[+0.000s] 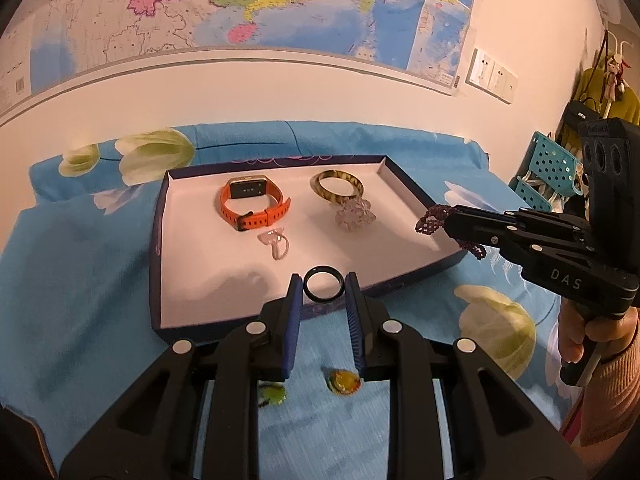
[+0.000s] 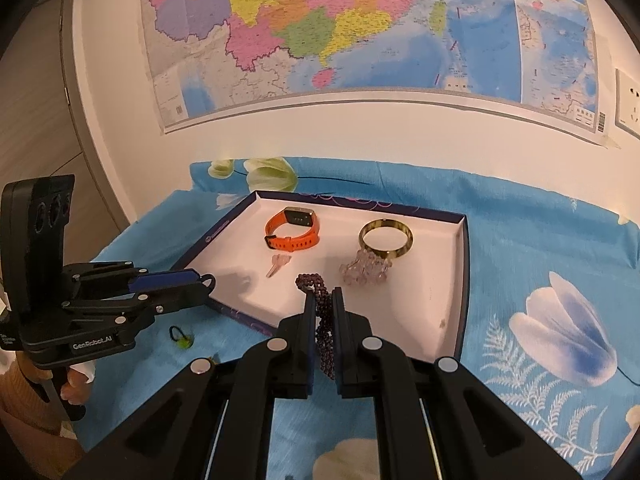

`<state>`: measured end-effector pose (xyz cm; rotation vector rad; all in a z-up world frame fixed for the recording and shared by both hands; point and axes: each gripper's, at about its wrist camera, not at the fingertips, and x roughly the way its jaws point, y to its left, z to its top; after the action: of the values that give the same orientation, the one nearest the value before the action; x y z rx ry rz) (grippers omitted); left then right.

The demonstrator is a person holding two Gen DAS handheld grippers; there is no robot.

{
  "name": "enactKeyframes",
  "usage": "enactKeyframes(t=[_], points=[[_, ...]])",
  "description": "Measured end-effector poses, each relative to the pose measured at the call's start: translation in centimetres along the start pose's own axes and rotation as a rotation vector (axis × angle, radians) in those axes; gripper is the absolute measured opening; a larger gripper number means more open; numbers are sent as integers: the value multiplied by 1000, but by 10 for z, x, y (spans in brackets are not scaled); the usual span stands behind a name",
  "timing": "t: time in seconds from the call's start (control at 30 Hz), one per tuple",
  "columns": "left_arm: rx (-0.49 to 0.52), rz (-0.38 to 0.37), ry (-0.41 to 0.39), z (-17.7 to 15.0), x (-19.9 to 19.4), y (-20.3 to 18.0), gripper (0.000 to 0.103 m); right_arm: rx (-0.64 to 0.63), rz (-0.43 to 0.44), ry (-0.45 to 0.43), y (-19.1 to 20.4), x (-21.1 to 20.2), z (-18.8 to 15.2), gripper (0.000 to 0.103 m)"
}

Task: Organize jewelry
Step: 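Carry the black ring into the lid and open the left tool while the right releases the necklace there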

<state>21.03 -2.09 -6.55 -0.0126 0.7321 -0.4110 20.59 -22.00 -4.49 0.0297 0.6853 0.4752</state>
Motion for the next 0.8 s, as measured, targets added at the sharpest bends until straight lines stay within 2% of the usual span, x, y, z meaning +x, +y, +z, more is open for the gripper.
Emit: enactKeyframes(t=[0.8], points=[[-11,55,43,27,44,16,22,16,6,73,-12,60,20,6]])
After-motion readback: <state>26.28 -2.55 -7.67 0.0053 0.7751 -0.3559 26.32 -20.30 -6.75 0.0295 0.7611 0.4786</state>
